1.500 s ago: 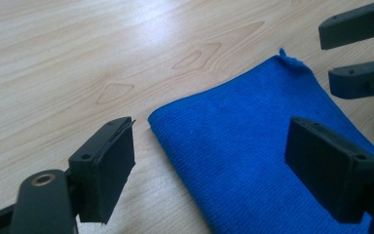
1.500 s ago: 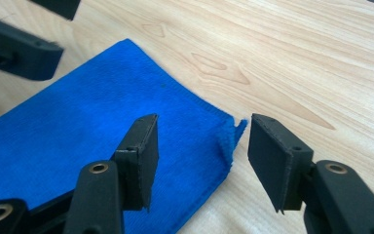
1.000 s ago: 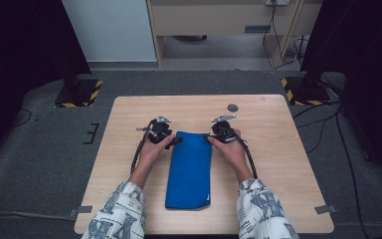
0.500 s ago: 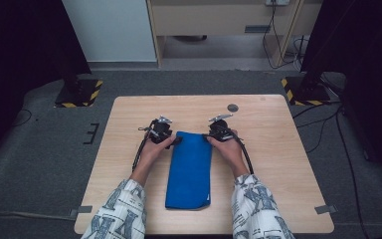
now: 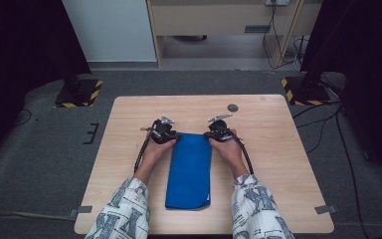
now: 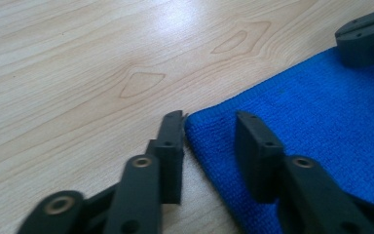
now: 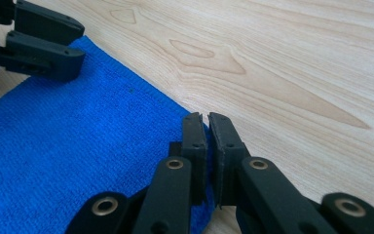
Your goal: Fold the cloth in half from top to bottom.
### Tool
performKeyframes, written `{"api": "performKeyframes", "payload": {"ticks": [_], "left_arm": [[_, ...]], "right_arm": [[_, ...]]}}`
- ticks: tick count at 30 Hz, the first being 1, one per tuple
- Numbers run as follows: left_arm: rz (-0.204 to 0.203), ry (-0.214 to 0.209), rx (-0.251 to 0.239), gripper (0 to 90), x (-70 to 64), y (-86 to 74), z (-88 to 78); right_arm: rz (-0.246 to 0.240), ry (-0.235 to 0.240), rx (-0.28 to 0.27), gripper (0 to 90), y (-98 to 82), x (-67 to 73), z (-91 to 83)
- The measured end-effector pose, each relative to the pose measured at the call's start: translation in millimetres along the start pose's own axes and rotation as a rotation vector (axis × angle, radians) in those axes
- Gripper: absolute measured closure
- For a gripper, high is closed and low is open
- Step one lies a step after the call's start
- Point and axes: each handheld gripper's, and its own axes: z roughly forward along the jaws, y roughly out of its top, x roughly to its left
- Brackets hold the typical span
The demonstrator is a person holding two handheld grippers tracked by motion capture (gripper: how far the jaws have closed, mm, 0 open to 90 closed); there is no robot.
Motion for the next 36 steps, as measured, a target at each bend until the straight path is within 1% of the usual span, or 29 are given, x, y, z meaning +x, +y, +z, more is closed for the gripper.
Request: {"api": "performKeyframes", "payload": {"ticks": [1,3,5,7,11,14,19,21,24,27,29,30,32,36], "left_arm": [[-0.015,-0.004,-0.003,73.7,0.9,-0.5,-0.4],[-0.032,-0.025,0.000,80.9,1.9,-1.4,-1.3],[-0.032,-0.019,-0.002,84.5,2.6,-2.1,-2.3],[-0.048,-0.016,-0.009,86.3,3.3,-2.0,-4.4],[-0.037,-0.003,-0.036,87.1,2.1,0.9,-12.6],[-0.041,-0.006,-0.069,87.2,0.7,5.1,-21.3],[-0.028,0.002,-0.104,87.4,-3.4,12.1,-36.4],[-0.009,0.012,-0.114,87.4,-5.2,15.8,-44.1],[-0.009,0.026,-0.127,87.4,-4.2,20.4,-51.6],[-0.009,0.032,-0.136,87.7,-3.1,24.4,-55.2],[-0.016,0.037,-0.160,87.8,-2.4,27.1,-58.0],[-0.021,0.036,-0.164,87.8,-1.9,28.2,-58.8],[-0.010,0.042,-0.163,87.8,-1.4,30.7,-59.6],[0.000,0.054,-0.185,87.8,0.2,37.0,-63.3]], "right_arm": [[-0.002,0.000,-0.004,87.1,0.1,-0.1,-0.4],[0.003,0.006,-0.011,87.3,0.2,0.7,-1.2],[0.002,0.016,-0.022,87.4,0.6,2.3,-1.7],[-0.001,0.019,-0.029,87.5,1.3,4.3,-2.2],[-0.011,0.015,-0.050,87.5,4.3,6.0,-6.8],[-0.016,0.018,-0.070,87.6,8.0,6.2,-12.0],[-0.007,0.030,-0.102,87.6,13.9,3.1,-20.5],[-0.010,0.037,-0.113,87.6,16.4,2.7,-22.7],[-0.015,0.046,-0.123,87.7,20.7,4.8,-24.6],[-0.028,0.045,-0.145,87.7,28.7,7.3,-29.1],[-0.030,0.045,-0.159,87.8,33.0,7.4,-31.8],[-0.033,0.042,-0.163,87.8,35.6,7.0,-33.0],[-0.033,0.041,-0.172,87.8,40.8,6.4,-35.4],[-0.050,0.039,-0.185,87.8,51.1,7.3,-40.2]]}}
